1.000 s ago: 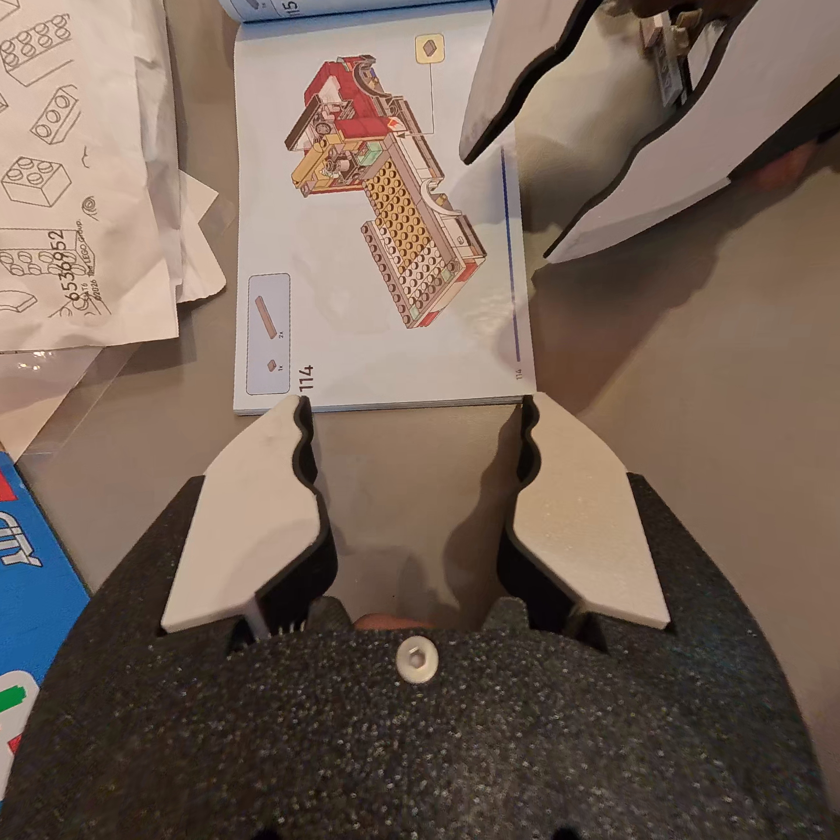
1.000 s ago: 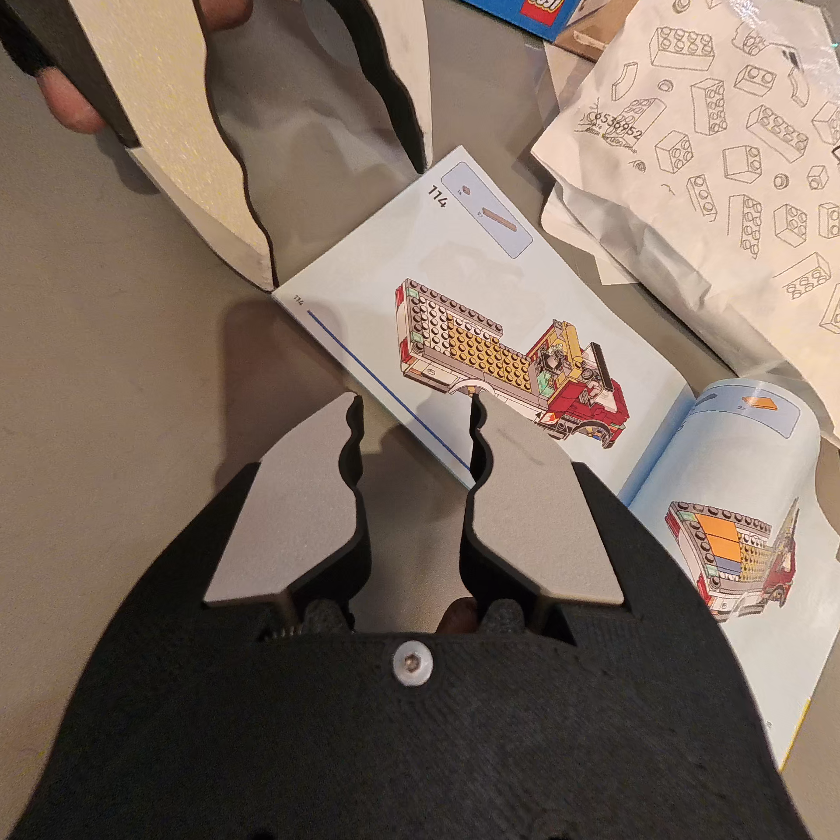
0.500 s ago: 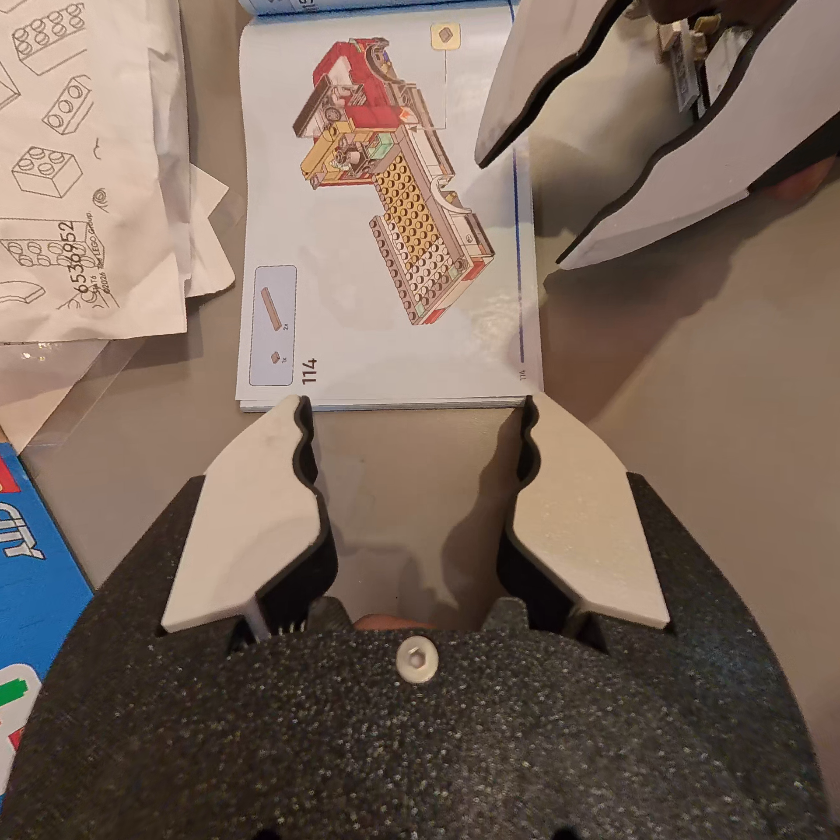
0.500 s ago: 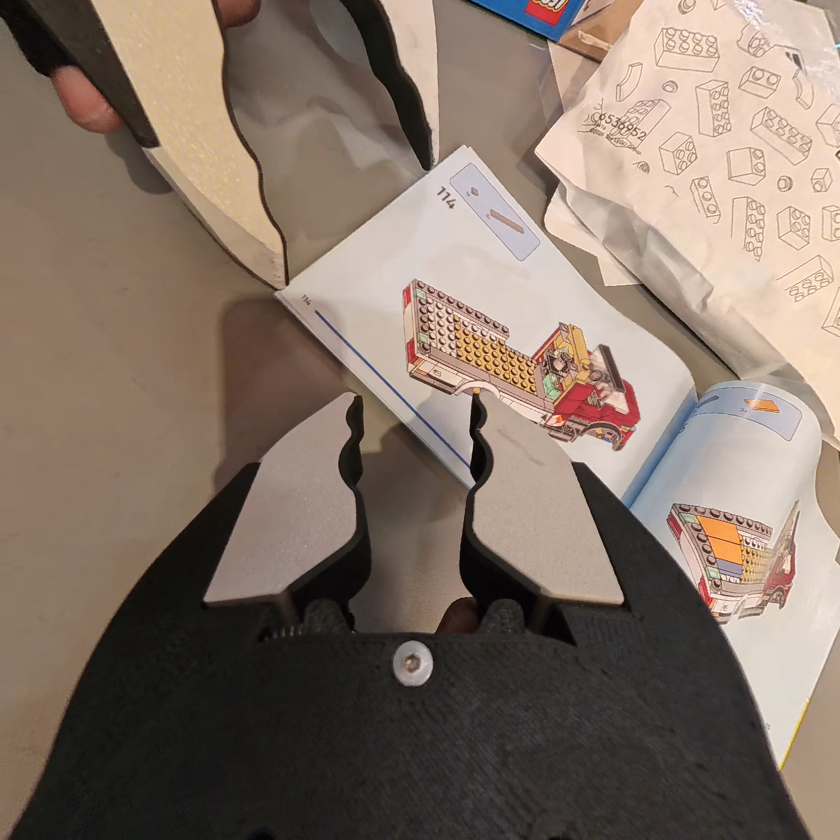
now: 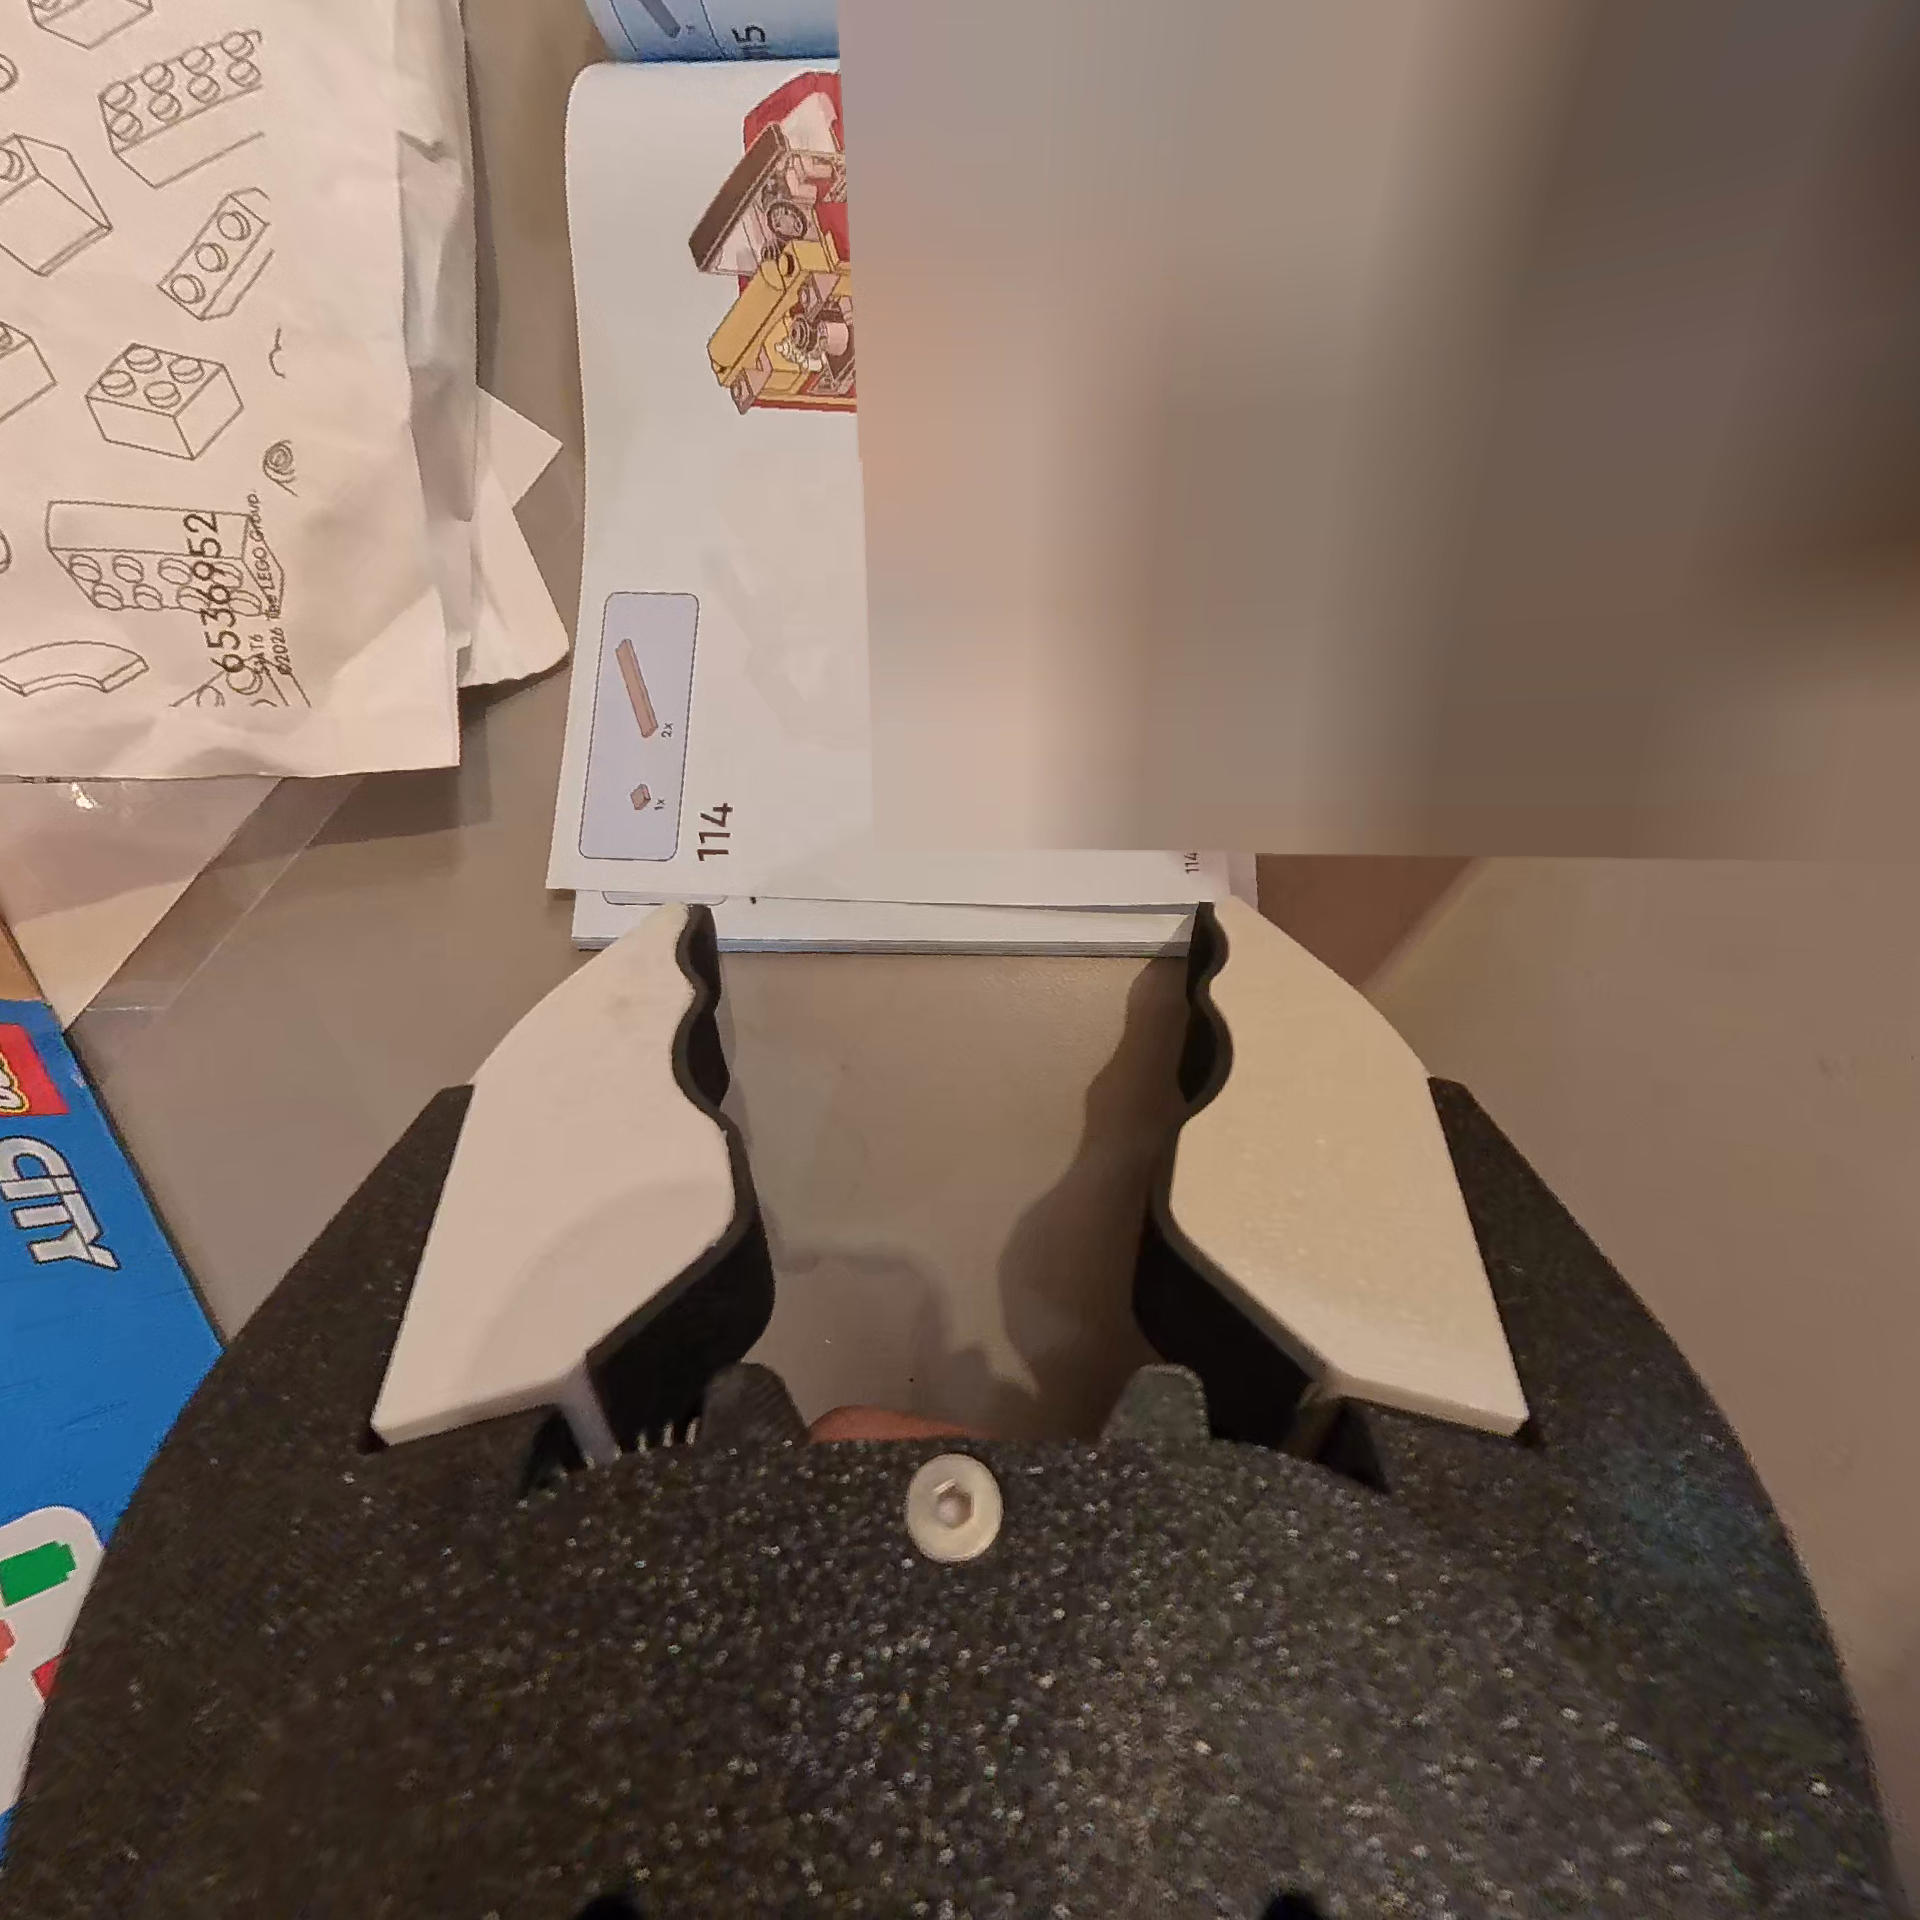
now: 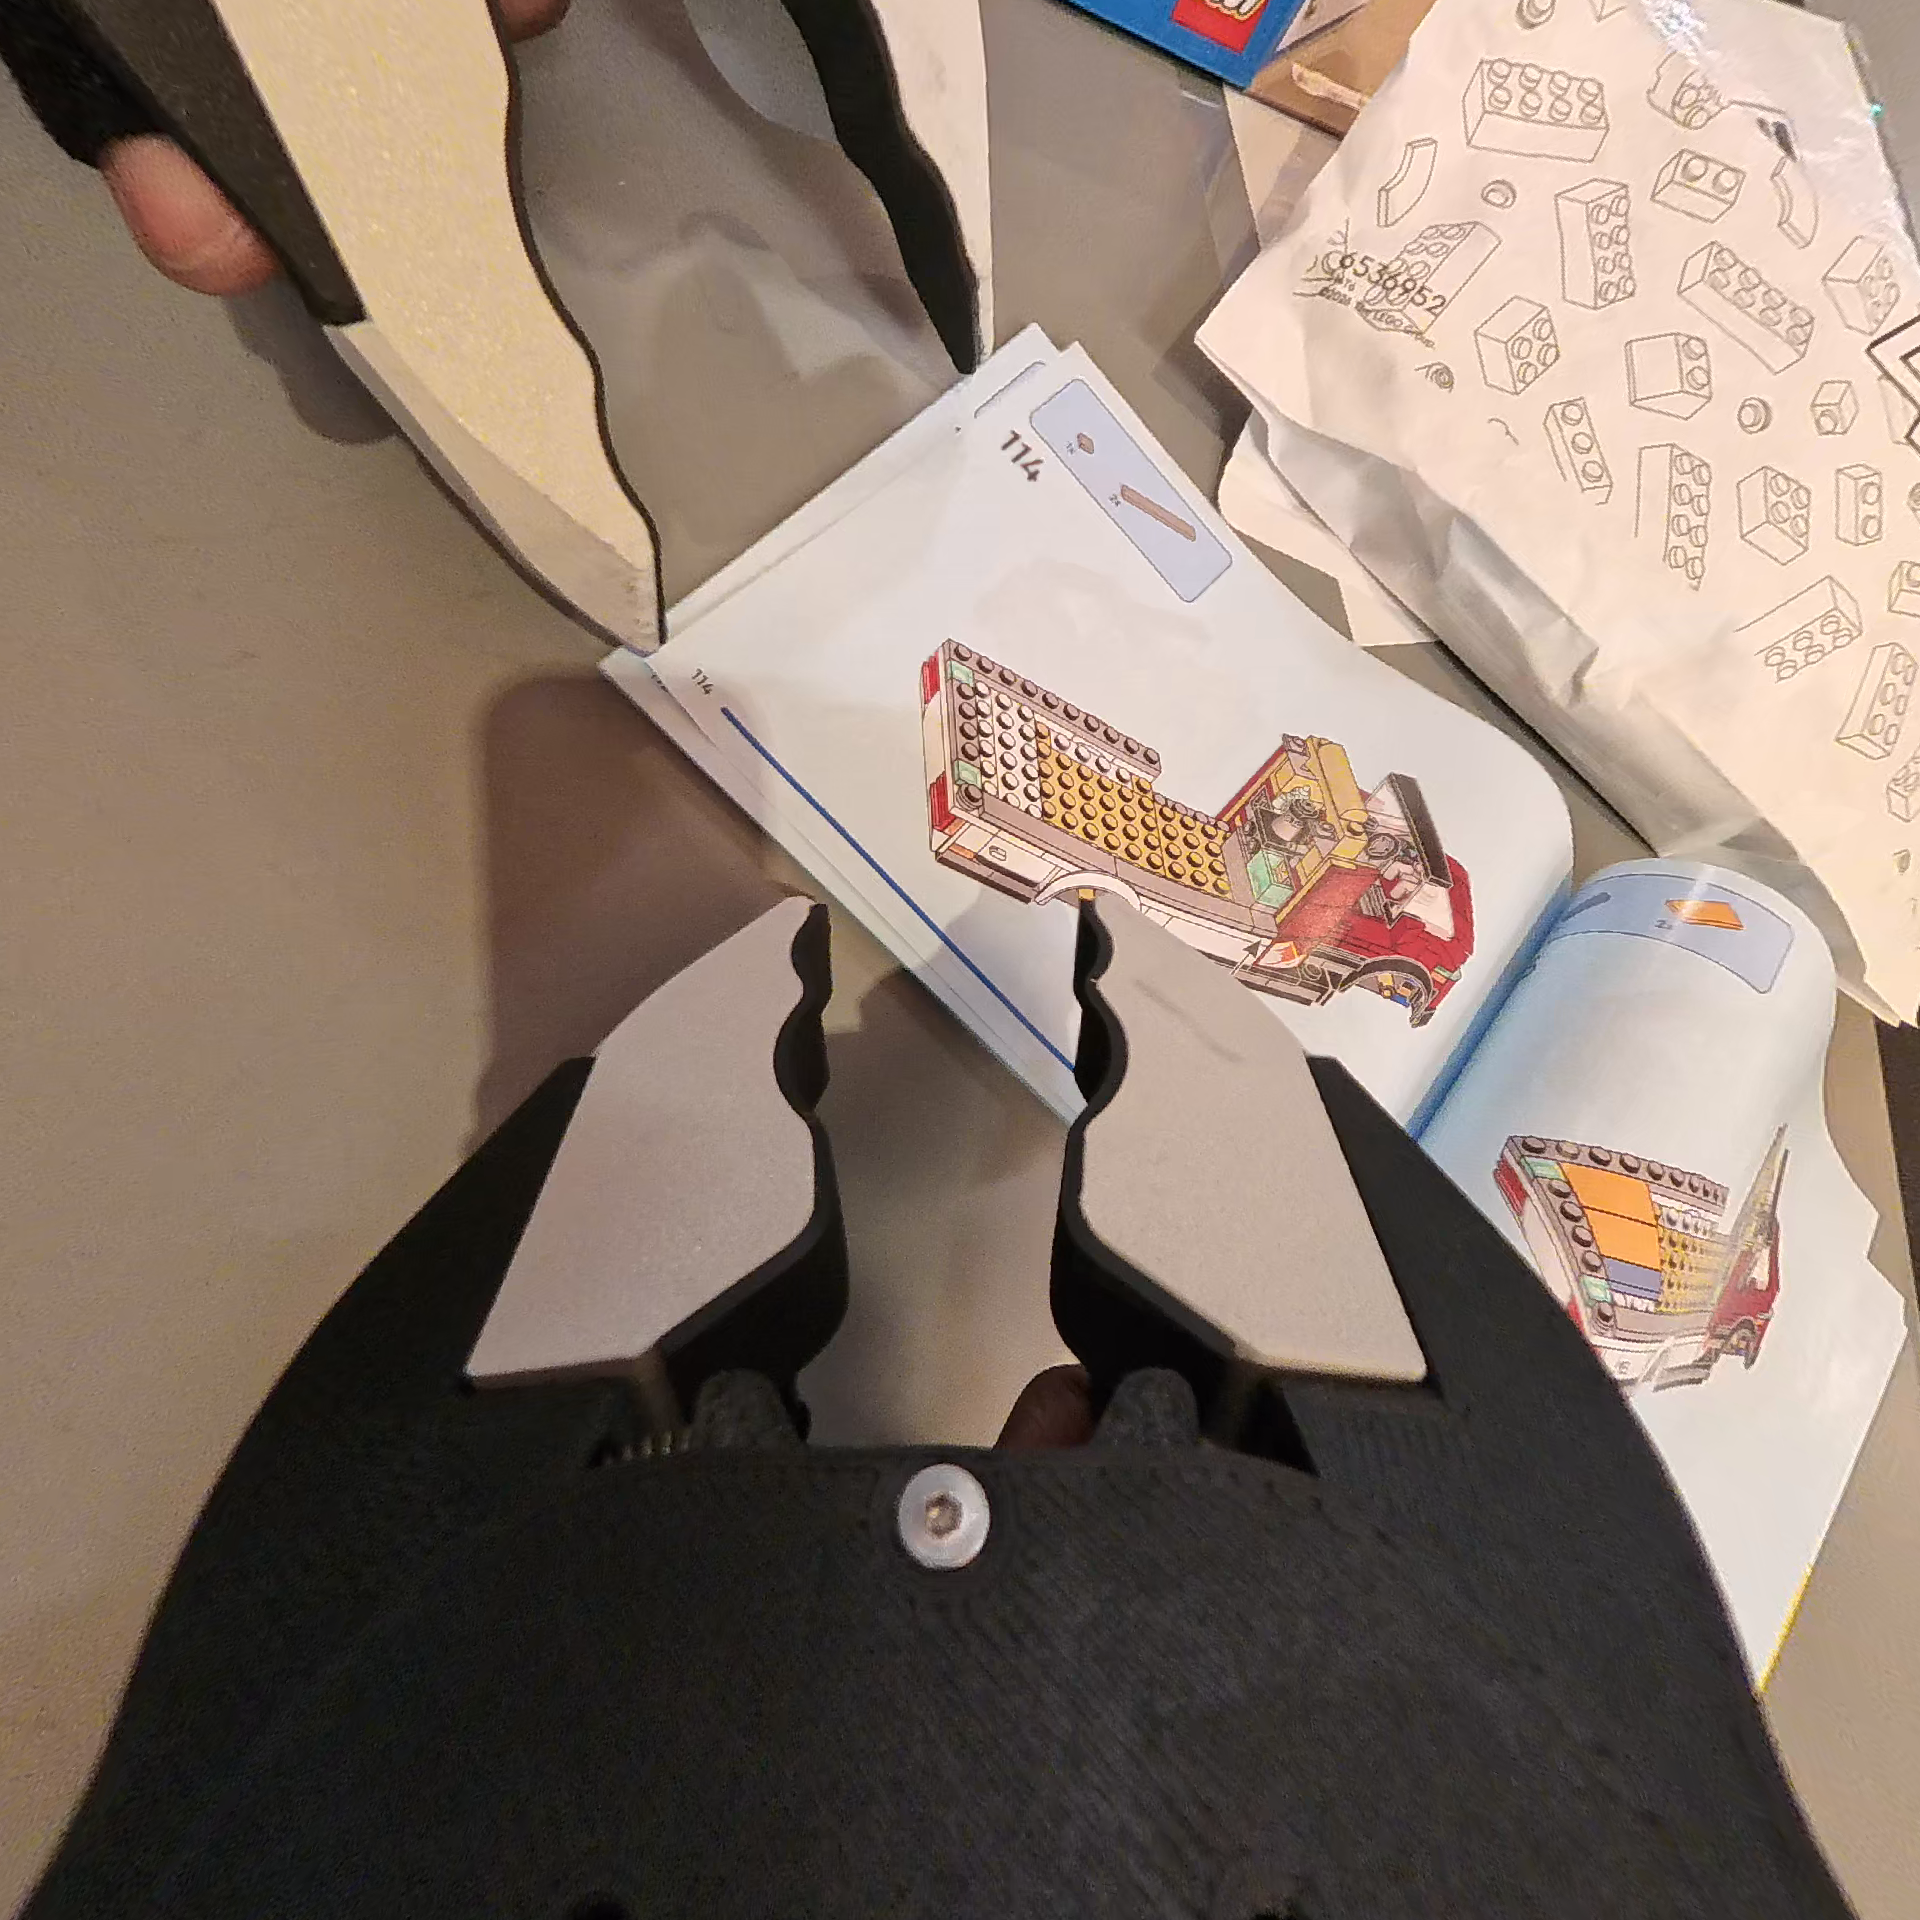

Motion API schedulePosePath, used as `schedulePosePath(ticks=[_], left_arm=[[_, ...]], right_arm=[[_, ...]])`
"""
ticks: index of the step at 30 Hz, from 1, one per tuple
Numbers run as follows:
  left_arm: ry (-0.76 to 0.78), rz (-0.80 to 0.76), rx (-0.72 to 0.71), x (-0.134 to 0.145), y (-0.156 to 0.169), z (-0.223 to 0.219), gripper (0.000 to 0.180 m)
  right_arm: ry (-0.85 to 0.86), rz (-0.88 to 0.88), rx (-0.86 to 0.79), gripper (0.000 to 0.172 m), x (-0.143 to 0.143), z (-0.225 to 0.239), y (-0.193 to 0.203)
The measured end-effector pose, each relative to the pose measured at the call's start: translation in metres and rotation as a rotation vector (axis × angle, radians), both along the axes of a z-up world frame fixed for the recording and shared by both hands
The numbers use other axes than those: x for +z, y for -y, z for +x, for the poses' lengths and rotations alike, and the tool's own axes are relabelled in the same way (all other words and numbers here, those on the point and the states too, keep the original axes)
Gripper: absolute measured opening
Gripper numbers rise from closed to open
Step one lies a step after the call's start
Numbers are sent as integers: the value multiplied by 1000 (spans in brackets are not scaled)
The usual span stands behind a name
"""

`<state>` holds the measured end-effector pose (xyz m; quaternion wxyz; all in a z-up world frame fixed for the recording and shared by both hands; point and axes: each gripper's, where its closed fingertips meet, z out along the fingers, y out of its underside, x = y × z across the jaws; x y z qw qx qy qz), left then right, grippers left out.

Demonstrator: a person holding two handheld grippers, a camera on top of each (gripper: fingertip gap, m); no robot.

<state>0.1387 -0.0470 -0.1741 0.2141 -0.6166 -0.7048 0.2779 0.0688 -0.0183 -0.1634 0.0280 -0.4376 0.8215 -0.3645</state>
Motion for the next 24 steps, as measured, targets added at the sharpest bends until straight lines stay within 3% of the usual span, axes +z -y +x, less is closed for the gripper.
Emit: schedulePosePath(ticks=[11,24], left_arm=[[4,-3,25,-2,4,-4,85],[15,-2,-55,-2,-9,2,87]], right_arm=[[-41,-25,-33,45,6,-13,5],[-22,-21,-43,45,10,-18,5]])
